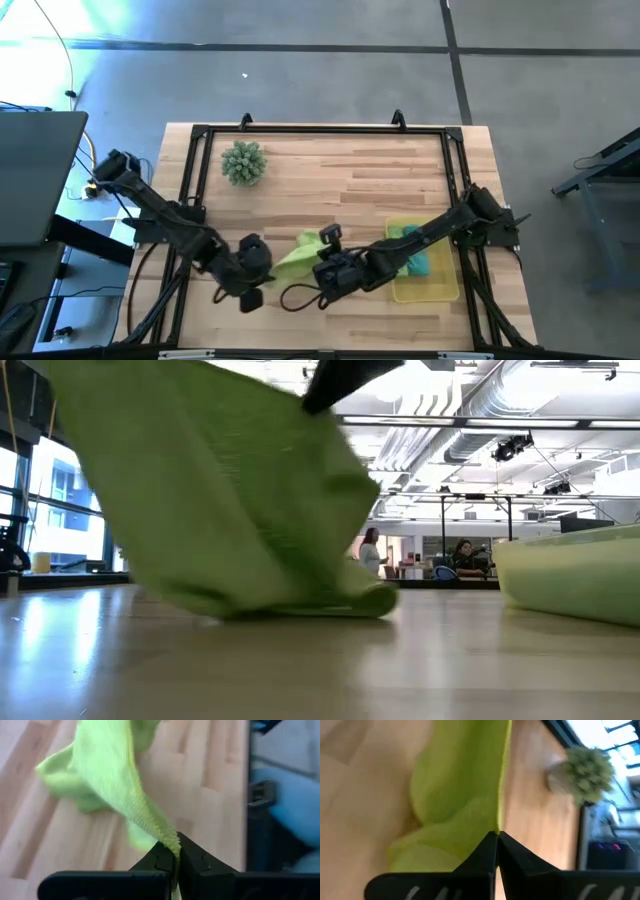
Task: Roll microfiber towels into tight, uniform cylinder then place into a basket
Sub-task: Fold the light green cloth
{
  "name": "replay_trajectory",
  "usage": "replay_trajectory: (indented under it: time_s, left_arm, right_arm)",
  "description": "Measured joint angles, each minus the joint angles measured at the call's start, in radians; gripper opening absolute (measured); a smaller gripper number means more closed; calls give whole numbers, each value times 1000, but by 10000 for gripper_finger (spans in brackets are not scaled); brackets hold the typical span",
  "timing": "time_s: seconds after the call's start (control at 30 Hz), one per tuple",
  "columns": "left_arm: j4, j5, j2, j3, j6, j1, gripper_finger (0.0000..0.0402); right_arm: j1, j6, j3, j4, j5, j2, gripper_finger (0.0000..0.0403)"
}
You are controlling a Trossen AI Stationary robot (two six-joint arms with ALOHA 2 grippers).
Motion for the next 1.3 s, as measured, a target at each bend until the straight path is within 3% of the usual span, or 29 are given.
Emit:
replay_trajectory:
  time_s: [0.23,0.37,0.5,0.63,0.8,1.1,1.3]
  left_arm:
    - [3,-9,-72,0,-92,-71,0]
    - [6,-6,-39,1,-112,-76,0]
    - [11,15,0,1,-131,-60,0]
    - [18,21,30,0,-168,-28,0]
    - [47,29,52,0,-181,15,0]
    - [103,60,54,0,-143,64,0]
    - [117,60,53,0,-123,63,0]
  right_arm:
    - [-57,-83,-20,134,-164,28,0]
    - [-73,-82,-263,434,-246,-43,0]
    - [-52,-114,-533,813,-146,-124,0]
    - [-37,-135,-688,1076,-107,-154,0]
    - [-45,43,-763,1114,-109,-153,5]
    - [-69,243,-813,1069,-114,-153,110]
    - [-88,361,-815,1000,-114,-153,132]
